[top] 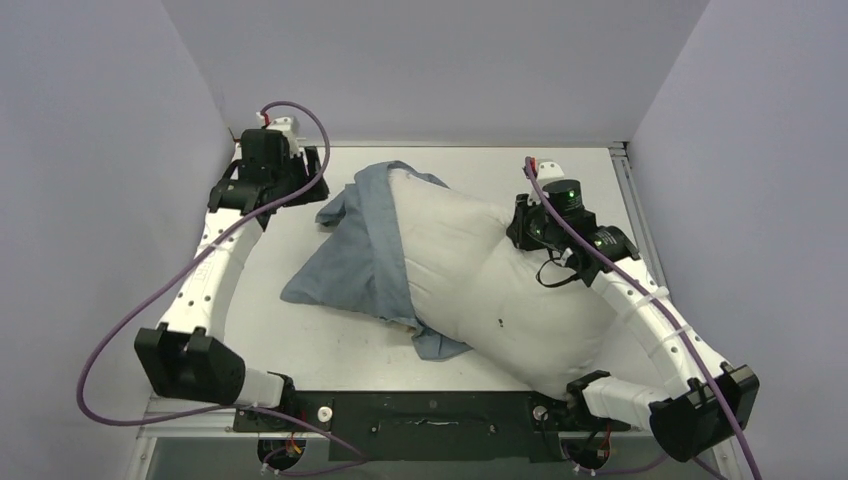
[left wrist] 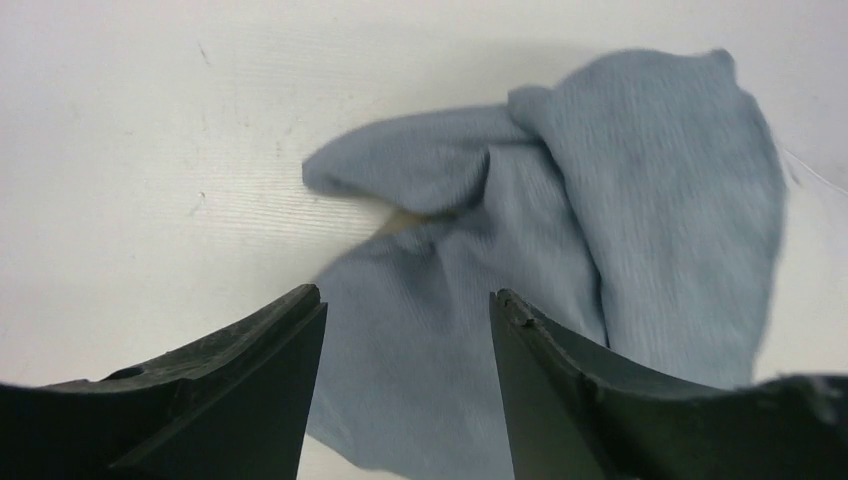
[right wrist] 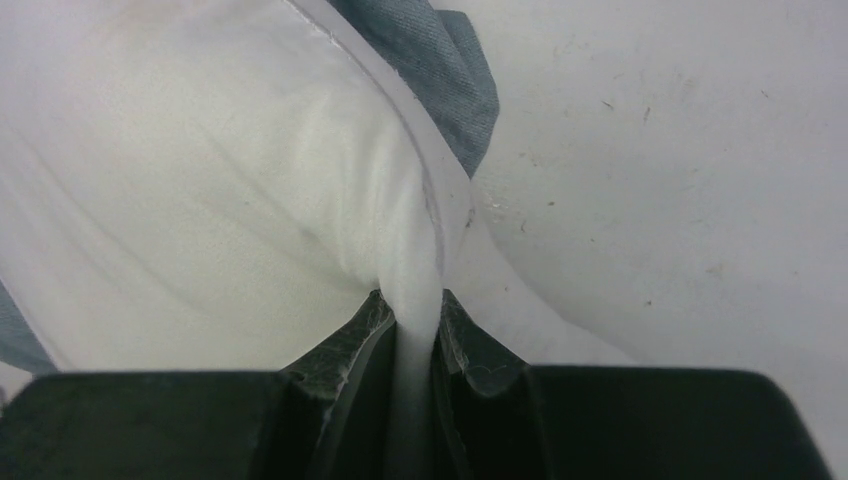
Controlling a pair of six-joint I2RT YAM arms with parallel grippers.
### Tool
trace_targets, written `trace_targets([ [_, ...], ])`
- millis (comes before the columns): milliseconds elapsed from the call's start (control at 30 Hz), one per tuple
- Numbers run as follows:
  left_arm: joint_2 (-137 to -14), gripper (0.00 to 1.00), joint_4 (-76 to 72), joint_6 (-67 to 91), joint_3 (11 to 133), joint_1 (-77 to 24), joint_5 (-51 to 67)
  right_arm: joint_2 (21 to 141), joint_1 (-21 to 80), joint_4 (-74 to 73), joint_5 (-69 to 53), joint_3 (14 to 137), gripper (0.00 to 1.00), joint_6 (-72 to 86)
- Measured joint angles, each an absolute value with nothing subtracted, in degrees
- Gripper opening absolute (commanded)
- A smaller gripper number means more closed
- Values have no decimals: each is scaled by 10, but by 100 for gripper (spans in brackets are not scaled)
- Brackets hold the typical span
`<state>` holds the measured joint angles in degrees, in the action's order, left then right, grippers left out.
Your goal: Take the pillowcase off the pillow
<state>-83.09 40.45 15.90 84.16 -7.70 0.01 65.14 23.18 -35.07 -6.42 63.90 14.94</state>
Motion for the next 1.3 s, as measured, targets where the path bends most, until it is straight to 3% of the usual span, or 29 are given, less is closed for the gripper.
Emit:
trace_targets([
  [300,-645,70,375,222,689,-230,14,689,227,-350,-47,645,5,150],
  [567,-604,69,314,313,511,-389,-33,689,226,-350,-64,649,5,148],
  [633,-608,57,305,329,481,-411,-53,689,225,-351,-69,651,5,148],
  [767,-629,0,290,354,446,-426,-87,691,225,-356,-73,657,5,146],
  [1000,-627,0,295,357,435,-409,-153,691,223,-381,-73,679,5,136],
  [1300,-543,0,338,296,449,-204,-175,694,194,-423,-73,712,5,125],
])
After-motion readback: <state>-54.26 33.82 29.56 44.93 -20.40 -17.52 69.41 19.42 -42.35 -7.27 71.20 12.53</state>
